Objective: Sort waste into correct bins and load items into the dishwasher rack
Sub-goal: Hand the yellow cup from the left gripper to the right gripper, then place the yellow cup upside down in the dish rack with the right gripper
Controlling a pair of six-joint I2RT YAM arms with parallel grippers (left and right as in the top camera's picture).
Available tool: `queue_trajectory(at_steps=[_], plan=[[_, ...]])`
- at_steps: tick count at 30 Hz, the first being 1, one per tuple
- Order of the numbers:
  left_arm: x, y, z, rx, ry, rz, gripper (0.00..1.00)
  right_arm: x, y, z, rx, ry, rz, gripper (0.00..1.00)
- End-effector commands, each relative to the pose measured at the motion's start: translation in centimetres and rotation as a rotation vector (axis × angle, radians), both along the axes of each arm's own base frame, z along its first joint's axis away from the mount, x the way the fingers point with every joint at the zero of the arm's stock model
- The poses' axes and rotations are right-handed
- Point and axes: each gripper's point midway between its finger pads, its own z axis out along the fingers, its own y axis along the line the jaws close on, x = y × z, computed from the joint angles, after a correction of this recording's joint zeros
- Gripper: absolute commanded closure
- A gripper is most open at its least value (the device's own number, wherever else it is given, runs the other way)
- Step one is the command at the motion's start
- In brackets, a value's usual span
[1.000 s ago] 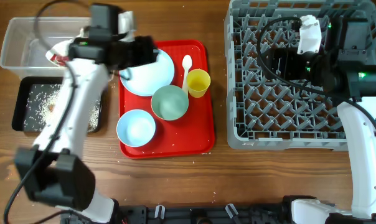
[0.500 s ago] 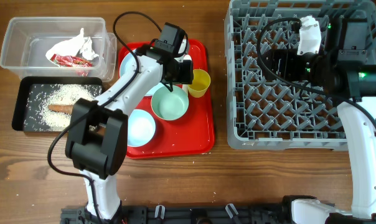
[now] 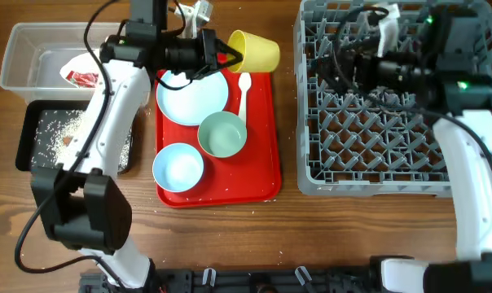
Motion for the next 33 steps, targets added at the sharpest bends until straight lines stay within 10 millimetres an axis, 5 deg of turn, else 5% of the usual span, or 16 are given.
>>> queue_trajectory(at_steps=[1,5,13,16,24,33], plan=[[-3.8,-2.0,4.2,-0.264,0.055,-0.214,0.96,-1.5,3.2,1.5,0.248,-0.022,0.310,0.00],[-3.9,-2.1,4.3,-0.271,0.052,-0.223,0.96,-1.5,3.8,1.9,0.322,-0.064,0.410,0.00],[-4.8,-2.7,5.6,-0.339,0.080,-0.278,0.96,-1.9,9.0,1.5,0.241,-0.126,0.464,0.01],[-5.2,-2.8,6.0,-0.361,0.084,-0.298,0.96,-2.0,9.3,1.8,0.242,-0.148,0.476,0.06],[-5.1,-2.8,6.1,-0.361,0.080,-0.298,0.96,-2.2,9.5,3.0,0.280,-0.171,0.509,0.41],[-5.1,-2.8,6.0,-0.361,0.080,-0.298,0.73,-1.2,8.4,3.2,0.275,-0.169,0.460,0.47]])
